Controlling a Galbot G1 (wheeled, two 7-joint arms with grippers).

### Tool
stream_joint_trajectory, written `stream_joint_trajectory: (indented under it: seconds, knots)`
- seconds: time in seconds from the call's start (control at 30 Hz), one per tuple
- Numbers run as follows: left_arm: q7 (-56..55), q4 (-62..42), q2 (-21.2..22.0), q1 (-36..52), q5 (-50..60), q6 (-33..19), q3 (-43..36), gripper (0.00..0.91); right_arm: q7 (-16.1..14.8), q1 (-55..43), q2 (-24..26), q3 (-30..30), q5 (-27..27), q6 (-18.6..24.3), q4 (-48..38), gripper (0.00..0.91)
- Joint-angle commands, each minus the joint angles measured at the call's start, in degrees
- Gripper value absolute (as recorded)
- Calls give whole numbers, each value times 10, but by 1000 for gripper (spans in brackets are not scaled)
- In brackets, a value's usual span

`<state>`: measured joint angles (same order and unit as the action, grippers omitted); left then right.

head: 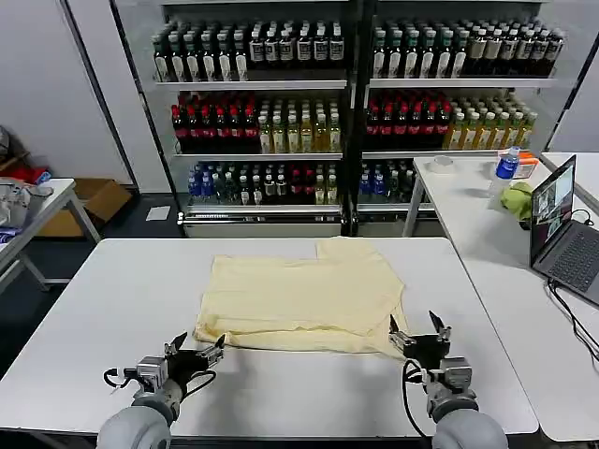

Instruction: Fold and organize the clothes.

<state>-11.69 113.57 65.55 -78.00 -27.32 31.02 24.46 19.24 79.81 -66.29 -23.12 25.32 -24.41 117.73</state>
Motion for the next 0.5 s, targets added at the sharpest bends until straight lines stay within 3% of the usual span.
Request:
stream_joint_trajectory:
  seconds: [0.03,0.3,0.33,0.37,0.4,0.43,0.47,0.5]
  knots:
    - [-4,-32,2,29,-16,0,0,907,8,6,-3,-15,44,-11,-15,907]
    - [-11,-63,-2,59,-23,0,-5,907,14,-24,-13,13,69,-34,-57,907]
    - [-11,-65,-2,62,-23,0,-6,736,14,-27,-14,16,71,-36,-60,907]
    - [-11,-69,-2,64,-24,0,-7,393,15,-30,-16,21,74,-38,-65,816]
    - [-12,-72,-2,66,-26,0,-7,272,15,-33,-17,24,77,-39,-69,705]
    - [-12,-74,-2,68,-27,-1,-8,151,14,-35,-18,27,78,-41,-73,393]
    - [-12,-75,-2,69,-28,-2,-9,111,14,-37,-18,30,78,-41,-75,252]
    - [-12,-76,-2,69,-28,-4,-10,81,14,-37,-19,33,78,-41,-75,50]
